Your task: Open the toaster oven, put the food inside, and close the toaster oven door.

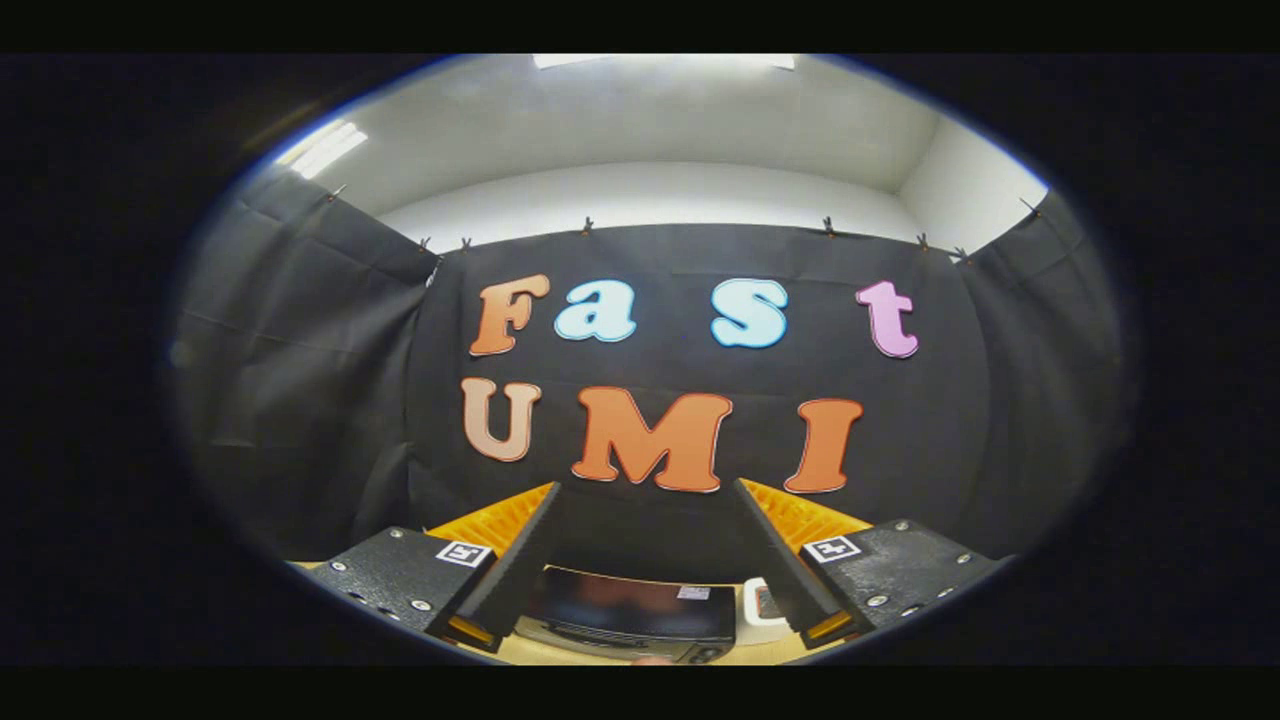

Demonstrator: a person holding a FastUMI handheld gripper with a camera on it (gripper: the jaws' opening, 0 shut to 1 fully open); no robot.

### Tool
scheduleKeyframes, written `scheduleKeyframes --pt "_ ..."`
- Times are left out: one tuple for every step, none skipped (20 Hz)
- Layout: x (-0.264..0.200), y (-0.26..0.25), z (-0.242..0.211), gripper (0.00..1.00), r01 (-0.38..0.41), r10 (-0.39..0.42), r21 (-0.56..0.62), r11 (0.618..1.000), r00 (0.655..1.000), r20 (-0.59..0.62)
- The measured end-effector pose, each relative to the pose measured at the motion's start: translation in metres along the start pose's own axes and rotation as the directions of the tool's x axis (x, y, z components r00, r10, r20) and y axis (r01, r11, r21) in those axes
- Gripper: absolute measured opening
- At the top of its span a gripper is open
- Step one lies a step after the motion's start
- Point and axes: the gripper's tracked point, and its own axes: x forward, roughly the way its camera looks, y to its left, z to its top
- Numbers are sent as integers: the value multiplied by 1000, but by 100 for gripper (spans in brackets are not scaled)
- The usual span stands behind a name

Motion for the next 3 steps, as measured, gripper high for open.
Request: scheduleKeyframes --pt "-1 -1 1 97 0 0 -7 1000 1000 4" --pt "-2 -3 0 97 7 -7 -15 1000 1000 3" --pt "-1 -5 0 97 9 -9 -19 1000 1000 2"
